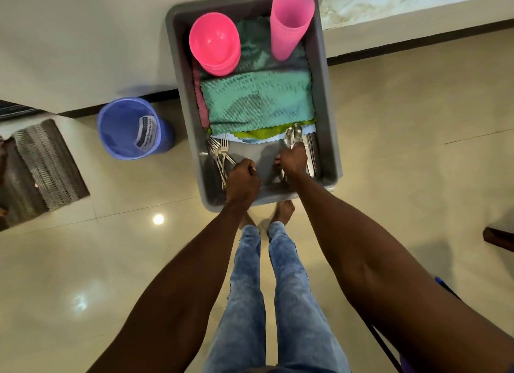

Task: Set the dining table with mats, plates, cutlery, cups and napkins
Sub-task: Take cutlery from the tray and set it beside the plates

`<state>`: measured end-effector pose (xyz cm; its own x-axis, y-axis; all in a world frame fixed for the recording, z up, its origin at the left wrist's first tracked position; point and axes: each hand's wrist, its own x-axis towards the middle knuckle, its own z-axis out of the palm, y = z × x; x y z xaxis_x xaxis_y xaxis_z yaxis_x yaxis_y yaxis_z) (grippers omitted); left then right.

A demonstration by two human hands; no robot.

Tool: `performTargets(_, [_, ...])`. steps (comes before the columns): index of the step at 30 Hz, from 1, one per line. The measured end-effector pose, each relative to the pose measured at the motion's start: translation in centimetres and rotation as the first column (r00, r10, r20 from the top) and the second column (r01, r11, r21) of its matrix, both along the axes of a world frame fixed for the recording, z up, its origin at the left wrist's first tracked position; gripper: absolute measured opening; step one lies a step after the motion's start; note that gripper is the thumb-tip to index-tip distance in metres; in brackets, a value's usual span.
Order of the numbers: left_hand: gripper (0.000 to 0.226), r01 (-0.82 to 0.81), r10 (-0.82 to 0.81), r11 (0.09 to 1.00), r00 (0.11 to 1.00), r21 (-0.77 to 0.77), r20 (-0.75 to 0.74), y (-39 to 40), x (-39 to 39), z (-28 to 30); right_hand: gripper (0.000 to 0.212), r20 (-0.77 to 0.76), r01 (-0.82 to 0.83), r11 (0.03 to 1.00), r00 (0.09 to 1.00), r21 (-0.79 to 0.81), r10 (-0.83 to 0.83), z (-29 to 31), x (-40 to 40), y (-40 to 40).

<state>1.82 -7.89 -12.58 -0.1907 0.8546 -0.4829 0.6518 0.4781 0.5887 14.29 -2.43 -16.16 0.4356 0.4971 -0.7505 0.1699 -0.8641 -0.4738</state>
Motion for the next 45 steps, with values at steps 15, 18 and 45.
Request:
performTargets(15, [0.005,-0.184,0.256,0.951,0.920,-0.249,0.298,0.6,2.3,10.0,0.037,-0.380,0.118,0.989,0.922,0.085,-0.077,16.0,3.3,-3.3])
performTargets(18, [0.010,-0.215,0.365,0.917,0.793,-0.336,0.488,0.0,3.3,14.0,0.057,-0.477,0.235,0.969,0.862,0.075,-0.172,19.8,4.5,-5.9])
performTargets(45, [0.033,0.928,-0.501,0.290,0.356,-0.235,0.789,-21.9,16.2,25.4,0.017,-0.549,0.921,0.128,0.327,0.368,-0.770,30.5,6.4,-41.8])
